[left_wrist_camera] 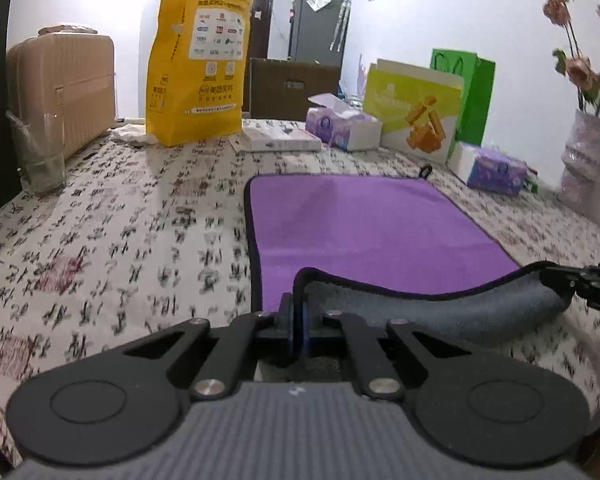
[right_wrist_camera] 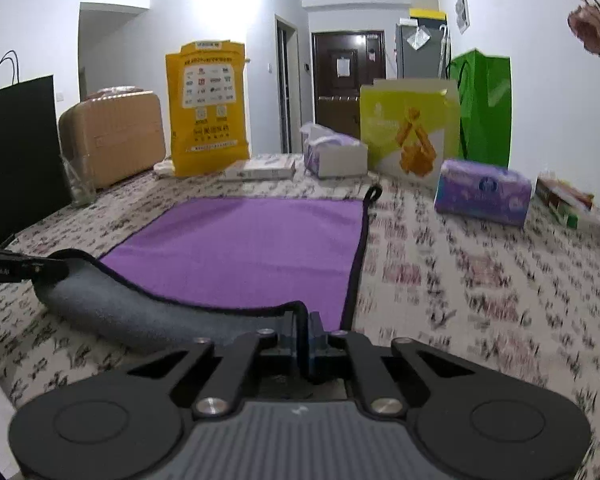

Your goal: Fold towel

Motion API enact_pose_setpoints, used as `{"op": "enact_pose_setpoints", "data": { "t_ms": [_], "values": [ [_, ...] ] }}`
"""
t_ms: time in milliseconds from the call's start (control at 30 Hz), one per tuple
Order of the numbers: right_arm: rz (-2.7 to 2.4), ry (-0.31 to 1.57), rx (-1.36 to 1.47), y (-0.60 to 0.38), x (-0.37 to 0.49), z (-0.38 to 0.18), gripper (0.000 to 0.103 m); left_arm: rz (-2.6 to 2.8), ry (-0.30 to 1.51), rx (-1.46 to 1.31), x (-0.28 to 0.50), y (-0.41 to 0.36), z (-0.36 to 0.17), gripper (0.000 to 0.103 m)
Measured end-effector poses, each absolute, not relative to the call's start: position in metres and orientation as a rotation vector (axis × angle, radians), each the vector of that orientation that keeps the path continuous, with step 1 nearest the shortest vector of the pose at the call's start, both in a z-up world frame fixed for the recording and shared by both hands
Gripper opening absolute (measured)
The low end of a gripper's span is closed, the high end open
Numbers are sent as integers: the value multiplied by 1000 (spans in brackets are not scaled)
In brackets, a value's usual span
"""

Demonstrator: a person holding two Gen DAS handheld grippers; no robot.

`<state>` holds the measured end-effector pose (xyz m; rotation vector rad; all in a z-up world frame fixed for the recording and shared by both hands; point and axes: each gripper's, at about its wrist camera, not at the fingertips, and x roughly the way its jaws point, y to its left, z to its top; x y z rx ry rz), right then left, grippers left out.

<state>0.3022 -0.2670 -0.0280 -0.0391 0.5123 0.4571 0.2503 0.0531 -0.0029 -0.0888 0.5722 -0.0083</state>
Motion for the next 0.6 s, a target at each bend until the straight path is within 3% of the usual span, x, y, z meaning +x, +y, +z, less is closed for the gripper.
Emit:
{"op": "enact_pose_setpoints", "data": {
  "t_ms": [600],
  "values": [
    [487, 478, -96, -241, 429, 5, 5, -11, 522, -46, 381, 79, 40, 4]
  ]
}}
